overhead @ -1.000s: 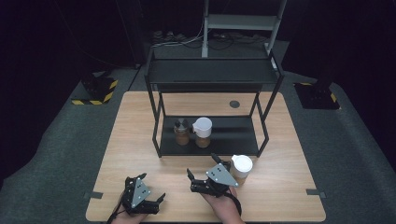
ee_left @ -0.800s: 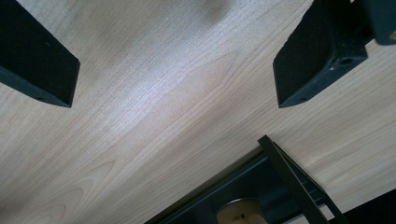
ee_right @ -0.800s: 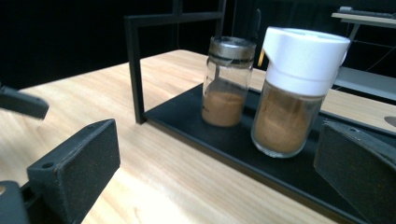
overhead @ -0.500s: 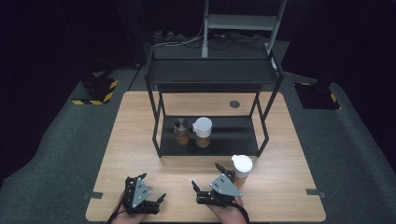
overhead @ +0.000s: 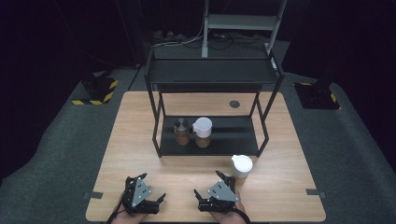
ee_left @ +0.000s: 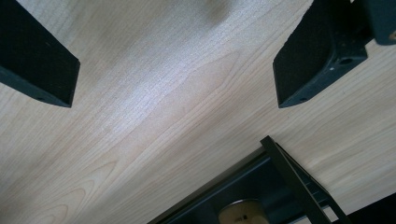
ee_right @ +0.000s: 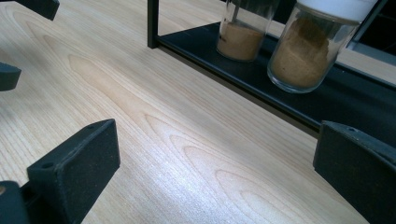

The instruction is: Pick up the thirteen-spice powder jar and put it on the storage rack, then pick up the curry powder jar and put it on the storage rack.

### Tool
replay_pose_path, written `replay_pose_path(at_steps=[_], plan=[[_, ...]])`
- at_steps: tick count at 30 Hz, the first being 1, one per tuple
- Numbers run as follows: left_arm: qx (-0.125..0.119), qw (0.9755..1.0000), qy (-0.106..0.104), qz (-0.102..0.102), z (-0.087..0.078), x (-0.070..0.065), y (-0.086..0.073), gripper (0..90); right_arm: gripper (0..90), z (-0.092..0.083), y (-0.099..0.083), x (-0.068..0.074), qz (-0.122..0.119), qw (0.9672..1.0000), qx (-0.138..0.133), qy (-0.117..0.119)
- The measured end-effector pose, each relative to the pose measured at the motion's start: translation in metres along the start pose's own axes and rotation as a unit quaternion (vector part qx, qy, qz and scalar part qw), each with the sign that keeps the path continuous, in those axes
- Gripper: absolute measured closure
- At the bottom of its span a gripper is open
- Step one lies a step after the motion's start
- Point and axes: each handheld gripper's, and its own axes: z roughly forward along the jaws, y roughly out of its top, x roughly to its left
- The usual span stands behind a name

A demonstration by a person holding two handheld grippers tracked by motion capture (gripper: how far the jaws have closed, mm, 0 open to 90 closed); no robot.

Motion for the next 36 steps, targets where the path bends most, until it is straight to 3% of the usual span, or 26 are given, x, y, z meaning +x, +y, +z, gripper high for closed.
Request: replay_pose_path(at_steps=[8,12,19,27,36], plan=[[0.005,0.9999,0.0,0.009,0.001,-0.001,0.002,1.0,0.0,0.002,0.007,0.004,-0.025,0.9995,0.021,0.003],[0.009,0.9998,-0.002,0.015,0.002,-0.002,0.003,1.0,0.0,0.003,0.009,0.002,-0.025,0.9993,0.027,0.008],[0.011,0.9996,-0.002,0.024,0.002,-0.003,0.004,1.0,0.0,0.003,0.009,0.001,-0.019,0.9994,0.028,0.012],[0.013,0.9992,0.0,0.037,0.002,-0.006,0.005,1.0,0.1,0.003,0.011,0.001,-0.038,0.9986,0.031,0.021],[0.012,0.9994,-0.008,0.03,0.002,-0.002,0.005,1.0,0.0,0.003,0.008,-0.001,-0.046,0.9983,0.021,0.03]])
